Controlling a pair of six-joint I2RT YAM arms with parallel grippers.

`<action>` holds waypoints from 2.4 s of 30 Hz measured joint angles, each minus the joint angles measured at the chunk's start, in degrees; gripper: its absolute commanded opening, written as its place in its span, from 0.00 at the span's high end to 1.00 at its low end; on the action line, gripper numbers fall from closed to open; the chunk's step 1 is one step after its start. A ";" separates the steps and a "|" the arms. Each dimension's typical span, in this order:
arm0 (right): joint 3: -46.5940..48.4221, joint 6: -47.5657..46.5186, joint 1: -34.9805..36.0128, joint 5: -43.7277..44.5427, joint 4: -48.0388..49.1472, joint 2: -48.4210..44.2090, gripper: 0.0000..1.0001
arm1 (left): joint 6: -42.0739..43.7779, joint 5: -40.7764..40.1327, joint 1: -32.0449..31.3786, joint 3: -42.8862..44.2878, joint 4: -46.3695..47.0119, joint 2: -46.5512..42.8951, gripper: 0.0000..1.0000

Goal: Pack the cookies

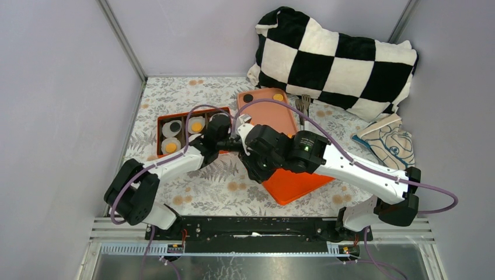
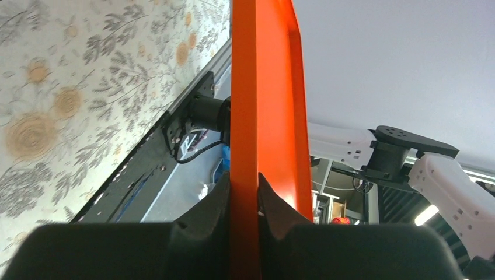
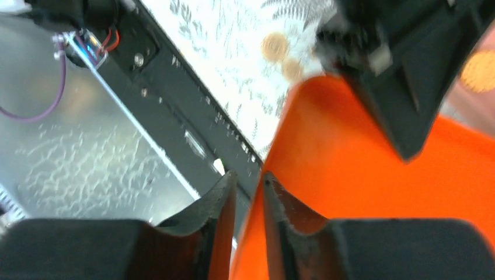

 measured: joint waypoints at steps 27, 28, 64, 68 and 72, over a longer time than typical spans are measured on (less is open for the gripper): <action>5.79 12.41 8.52 59.58 -21.31 22.49 0.74 | 17.11 -4.83 7.21 21.84 -30.77 9.11 1.00; 5.62 12.41 8.66 59.06 -21.09 22.49 0.80 | 16.87 -4.52 7.67 22.23 -30.86 9.09 1.00; 36.30 1.51 -1.01 33.29 -5.81 13.75 1.00 | 36.24 -33.44 34.10 42.93 -53.72 -16.52 1.00; 31.76 1.51 -8.48 21.75 5.79 5.11 1.00 | 35.12 -46.75 34.27 34.36 -54.16 -13.66 1.00; 20.13 5.22 -16.44 11.67 17.94 -4.39 1.00 | 33.81 -55.71 36.15 34.49 -55.47 -5.60 1.00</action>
